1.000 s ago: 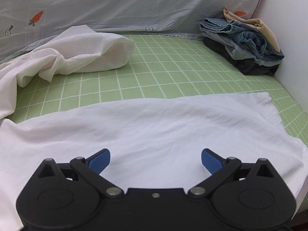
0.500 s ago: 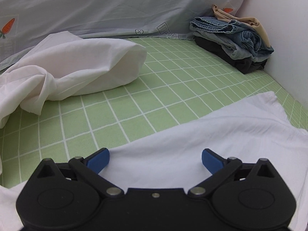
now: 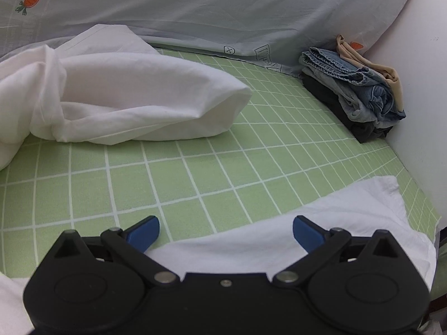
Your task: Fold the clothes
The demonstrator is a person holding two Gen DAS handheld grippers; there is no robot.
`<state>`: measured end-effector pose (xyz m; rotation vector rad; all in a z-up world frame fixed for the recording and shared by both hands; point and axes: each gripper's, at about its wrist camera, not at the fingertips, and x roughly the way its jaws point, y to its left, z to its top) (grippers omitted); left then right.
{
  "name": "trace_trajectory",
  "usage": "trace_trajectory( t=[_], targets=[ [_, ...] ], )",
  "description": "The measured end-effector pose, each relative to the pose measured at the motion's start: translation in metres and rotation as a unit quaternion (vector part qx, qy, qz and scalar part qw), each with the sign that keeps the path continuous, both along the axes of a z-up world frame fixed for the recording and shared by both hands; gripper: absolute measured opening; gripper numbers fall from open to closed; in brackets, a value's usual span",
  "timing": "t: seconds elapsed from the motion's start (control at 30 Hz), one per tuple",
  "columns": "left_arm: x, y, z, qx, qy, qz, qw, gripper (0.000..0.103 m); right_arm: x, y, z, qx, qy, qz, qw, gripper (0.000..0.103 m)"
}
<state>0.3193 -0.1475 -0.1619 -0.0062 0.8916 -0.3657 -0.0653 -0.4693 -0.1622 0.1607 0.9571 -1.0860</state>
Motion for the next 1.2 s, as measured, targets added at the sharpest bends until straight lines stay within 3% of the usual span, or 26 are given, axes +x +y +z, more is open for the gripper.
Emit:
trace_trajectory(
  t=[0.17, 0.27, 0.4, 0.5, 0.67, 0.73, 0.83, 1.03, 1.1, 1.13, 1.2],
  targets=[
    [0.014, 0.049, -0.003, 0.011, -0.001, 0.024, 0.9997, 0.013, 0.017, 0.006, 0.002, 0.0, -0.017, 0.032, 0.999, 0.103],
    [0.01, 0.049, -0.002, 0.026, -0.004, 0.023, 0.9994, 0.015, 0.025, 0.004, 0.006, -0.01, -0.03, 0.039, 0.999, 0.103],
    [0.01, 0.042, 0.005, 0.032, 0.005, 0.04, 0.9987, 0.017, 0.027, -0.017, 0.008, 0.015, -0.077, 0.007, 0.997, 0.103],
    [0.007, 0.038, 0.016, 0.033, 0.004, 0.05, 0.9982, 0.026, 0.028, -0.032, 0.009, 0.034, -0.112, -0.017, 0.993, 0.103],
    [-0.019, 0.031, 0.045, 0.031, -0.024, 0.047, 0.9981, 0.072, 0.038, -0.046, 0.006, 0.075, -0.166, -0.038, 0.982, 0.102],
    [-0.036, 0.025, 0.054, 0.035, -0.03, 0.035, 0.9983, 0.078, 0.048, -0.044, 0.001, 0.091, -0.173, -0.028, 0.98, 0.102],
    [-0.067, 0.01, 0.058, 0.051, -0.024, 0.014, 0.9983, 0.078, 0.061, -0.045, -0.004, 0.107, -0.187, -0.017, 0.976, 0.102],
    [-0.141, -0.018, 0.059, 0.028, 0.018, -0.03, 0.999, 0.078, 0.071, -0.048, -0.007, 0.109, -0.19, 0.003, 0.976, 0.078],
    [-0.162, -0.029, 0.05, 0.032, 0.037, -0.048, 0.9976, 0.078, 0.067, -0.049, -0.005, 0.1, -0.185, 0.028, 0.977, 0.056],
    [-0.171, -0.036, 0.044, 0.046, 0.043, -0.053, 0.9966, 0.078, 0.066, -0.049, -0.004, 0.096, -0.183, 0.04, 0.978, 0.037],
    [-0.191, -0.045, 0.037, 0.067, 0.051, -0.063, 0.9944, 0.078, 0.056, -0.052, -0.001, 0.092, -0.182, 0.071, 0.976, 0.025]
  ],
)
